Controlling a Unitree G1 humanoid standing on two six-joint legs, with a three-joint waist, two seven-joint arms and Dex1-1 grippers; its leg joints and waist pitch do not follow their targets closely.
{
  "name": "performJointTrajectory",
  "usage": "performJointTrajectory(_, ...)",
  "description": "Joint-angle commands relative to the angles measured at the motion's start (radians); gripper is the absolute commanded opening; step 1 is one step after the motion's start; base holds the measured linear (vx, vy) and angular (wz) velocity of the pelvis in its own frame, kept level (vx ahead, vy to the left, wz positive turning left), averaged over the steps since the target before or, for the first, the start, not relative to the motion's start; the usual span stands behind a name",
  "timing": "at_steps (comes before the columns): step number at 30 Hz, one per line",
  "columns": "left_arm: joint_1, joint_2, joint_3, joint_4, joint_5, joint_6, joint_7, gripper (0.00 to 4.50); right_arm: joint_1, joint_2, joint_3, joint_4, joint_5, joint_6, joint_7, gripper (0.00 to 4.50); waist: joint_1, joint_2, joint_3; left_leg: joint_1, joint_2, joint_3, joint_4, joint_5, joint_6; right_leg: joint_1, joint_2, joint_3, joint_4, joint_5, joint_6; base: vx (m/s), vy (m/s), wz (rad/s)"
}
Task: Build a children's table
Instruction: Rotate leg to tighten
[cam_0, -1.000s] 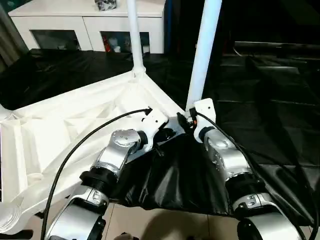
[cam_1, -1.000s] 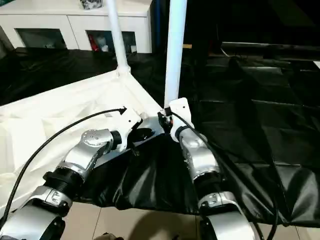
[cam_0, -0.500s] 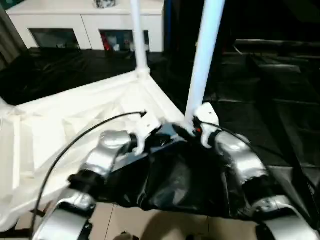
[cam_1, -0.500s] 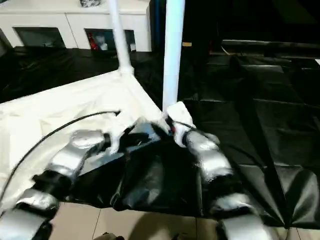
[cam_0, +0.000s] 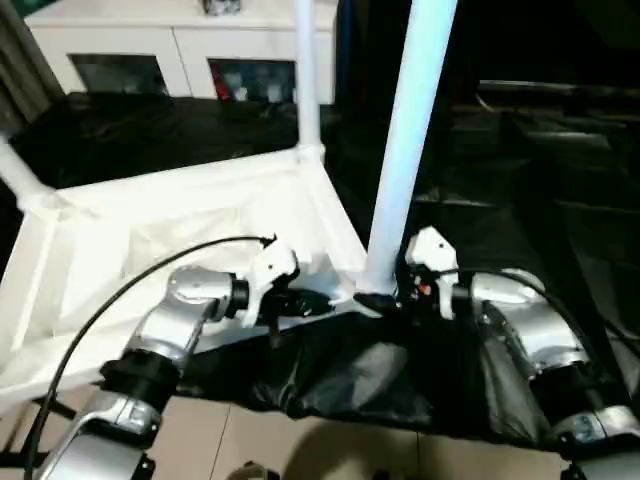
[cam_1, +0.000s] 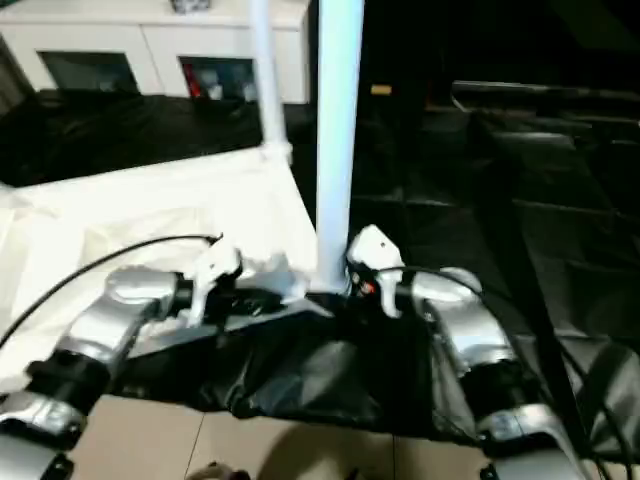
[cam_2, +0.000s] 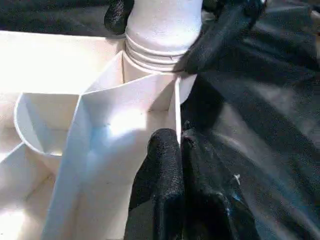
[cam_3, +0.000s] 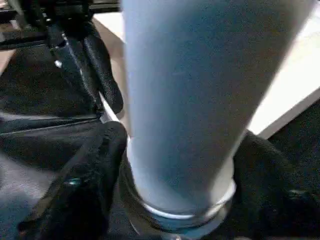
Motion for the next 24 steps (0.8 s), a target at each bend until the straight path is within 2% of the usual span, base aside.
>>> performJointTrajectory(1, -0.021, -0.001, 0.008, -0.066, -0.045, -0.009, -0.026, 0.00, 0.009, 0.002, 0.039, -0.038, 0.020, 0.012, 0.061, 2.97, 0.000, -0.010, -0.068, 0.009, 0.039, -0.006, -0.063, -0.193, 0.082, 0.055, -0.074, 0.045, -0.069, -0.240, -0.221, 0.000, 0.000, 0.00)
performJointTrajectory(2, -0.018, 0.007, 0.004, -0.074, -0.048, -0.004, -0.044, 0.00, 0.008, -0.010, 0.048, -0.047, 0.022, 0.017, 0.084, 2.87, 0.004, -0.017, -0.069, 0.008, 0.039, -0.005, -0.062, -0.187, 0.084, 0.057, -0.075, 0.045, -0.069, -0.246, -0.219, 0.000, 0.000, 0.00)
performJointTrajectory(4, -0.018, 0.010, 0.004, -0.074, -0.048, -0.004, -0.049, 0.00, 0.007, -0.014, 0.050, -0.049, 0.023, 0.017, 0.091, 2.79, 0.008, -0.015, -0.068, 0.009, 0.039, -0.005, -0.062, -0.190, 0.082, 0.053, -0.076, 0.045, -0.072, -0.267, -0.212, 0.000, 0.000, 0.00)
performJointTrajectory(6, -0.020, 0.017, 0.007, -0.074, -0.048, 0.000, -0.057, 0.00, 0.000, -0.013, 0.056, -0.047, 0.022, 0.020, 0.104, 2.74, 0.014, -0.025, -0.071, 0.010, 0.038, -0.004, -0.062, -0.180, 0.078, 0.054, -0.077, 0.046, -0.071, -0.281, -0.202, 0.000, 0.000, 0.00)
performJointTrajectory(7, -0.020, 0.017, 0.007, -0.074, -0.048, 0.000, -0.057, 0.00, 0.000, -0.013, 0.056, -0.047, 0.022, 0.020, 0.104, 2.72, 0.015, -0.023, -0.070, 0.009, 0.039, -0.005, -0.062, -0.177, 0.077, 0.054, -0.078, 0.046, -0.069, -0.279, -0.202, 0.000, 0.000, 0.00)
performJointTrajectory(8, -0.018, 0.022, 0.009, -0.074, -0.047, 0.000, -0.058, 0.00, -0.005, -0.010, 0.063, -0.045, 0.018, 0.016, 0.113, 2.72, 0.015, -0.027, -0.071, 0.010, 0.039, -0.004, -0.062, -0.174, 0.077, 0.053, -0.076, 0.046, -0.070, -0.275, -0.200, 0.000, 0.000, 0.00)
performJointTrajectory(10, -0.016, 0.025, 0.009, -0.076, -0.047, -0.001, -0.057, 0.00, -0.008, -0.007, 0.066, -0.045, 0.015, 0.015, 0.116, 2.72, 0.016, -0.023, -0.072, 0.010, 0.039, -0.005, -0.062, -0.167, 0.075, 0.053, -0.076, 0.045, -0.067, -0.262, -0.203, 0.000, 0.000, 0.00)
performJointTrajectory(13, -0.008, 0.026, 0.012, -0.086, -0.046, 0.005, -0.050, 0.00, -0.009, -0.005, 0.073, -0.050, 0.013, 0.017, 0.122, 2.71, 0.016, -0.024, -0.073, 0.009, 0.040, -0.005, -0.062, -0.164, 0.072, 0.055, -0.078, 0.046, -0.065, -0.244, -0.209, 0.000, 0.000, 0.00)
performJointTrajectory(16, -0.005, 0.002, 0.010, -0.074, -0.013, -0.003, 0.017, 0.00, -0.002, 0.010, 0.069, -0.043, -0.005, 0.000, 0.079, 2.70, 0.016, -0.027, -0.071, 0.008, 0.038, -0.005, -0.061, -0.162, 0.072, 0.055, -0.077, 0.046, -0.066, -0.240, -0.210, 0.000, 0.000, 0.00)
performJointTrajectory(17, -0.010, -0.015, 0.010, -0.062, 0.002, -0.006, 0.056, 0.00, -0.001, 0.029, 0.060, -0.031, -0.015, 0.000, 0.033, 2.70, 0.016, -0.030, -0.068, 0.007, 0.037, -0.005, -0.062, -0.165, 0.071, 0.054, -0.078, 0.046, -0.068, -0.250, -0.206, 0.000, 0.000, 0.00)
performJointTrajectory(18, -0.025, -0.053, 0.014, -0.038, 0.017, -0.001, 0.122, 0.00, -0.008, 0.071, 0.041, 0.007, -0.044, -0.012, -0.080, 2.70, 0.012, -0.028, -0.067, 0.008, 0.037, -0.006, -0.063, -0.168, 0.062, 0.052, -0.079, 0.047, -0.069, -0.267, -0.200, 0.000, 0.000, 0.00)
performJointTrajectory(20, -0.031, -0.067, 0.015, -0.030, 0.021, 0.002, 0.144, 0.00, -0.012, 0.086, 0.034, 0.023, -0.056, -0.019, -0.124, 2.69, 0.010, -0.029, -0.065, 0.009, 0.034, -0.007, -0.063, -0.175, 0.054, 0.053, -0.078, 0.046, -0.073, -0.291, -0.191, 0.000, 0.000, 0.00)
performJointTrajectory(21, -0.051, -0.107, 0.018, -0.002, 0.039, 0.005, 0.217, 0.00, -0.030, 0.135, 0.005, 0.075, -0.074, -0.031, -0.254, 2.69, 0.010, -0.027, -0.064, 0.012, 0.034, -0.006, -0.064, -0.184, 0.047, 0.049, -0.079, 0.047, -0.076, -0.317, -0.182, 0.000, 0.000, 0.00)
performJointTrajectory(22, -0.051, -0.107, 0.018, -0.002, 0.039, 0.005, 0.217, 0.00, -0.030, 0.135, 0.005, 0.075, -0.074, -0.031, -0.254, 2.69, 0.006, -0.027, -0.064, 0.013, 0.031, -0.006, -0.064, -0.191, 0.039, 0.049, -0.078, 0.046, -0.079, -0.333, -0.177, 0.000, 0.000, 0.00)
performJointTrajectory(23, -0.078, -0.160, 0.018, 0.033, 0.060, 0.008, 0.308, 0.00, -0.050, 0.193, -0.025, 0.124, -0.088, -0.018, -0.400, 2.69, 0.006, -0.028, -0.065, 0.011, 0.031, -0.009, -0.065, -0.188, 0.036, 0.053, -0.079, 0.045, -0.077, -0.331, -0.175, 0.000, 0.000, 0.00)
performJointTrajectory(24, -0.083, -0.171, 0.018, 0.040, 0.064, 0.008, 0.326, 0.00, -0.054, 0.203, -0.030, 0.132, -0.090, -0.014, -0.426, 2.69, 0.001, -0.024, -0.063, 0.012, 0.031, -0.007, -0.067, -0.192, 0.031, 0.047, -0.074, 0.047, -0.078, -0.319, -0.178, 0.000, 0.000, 0.00)
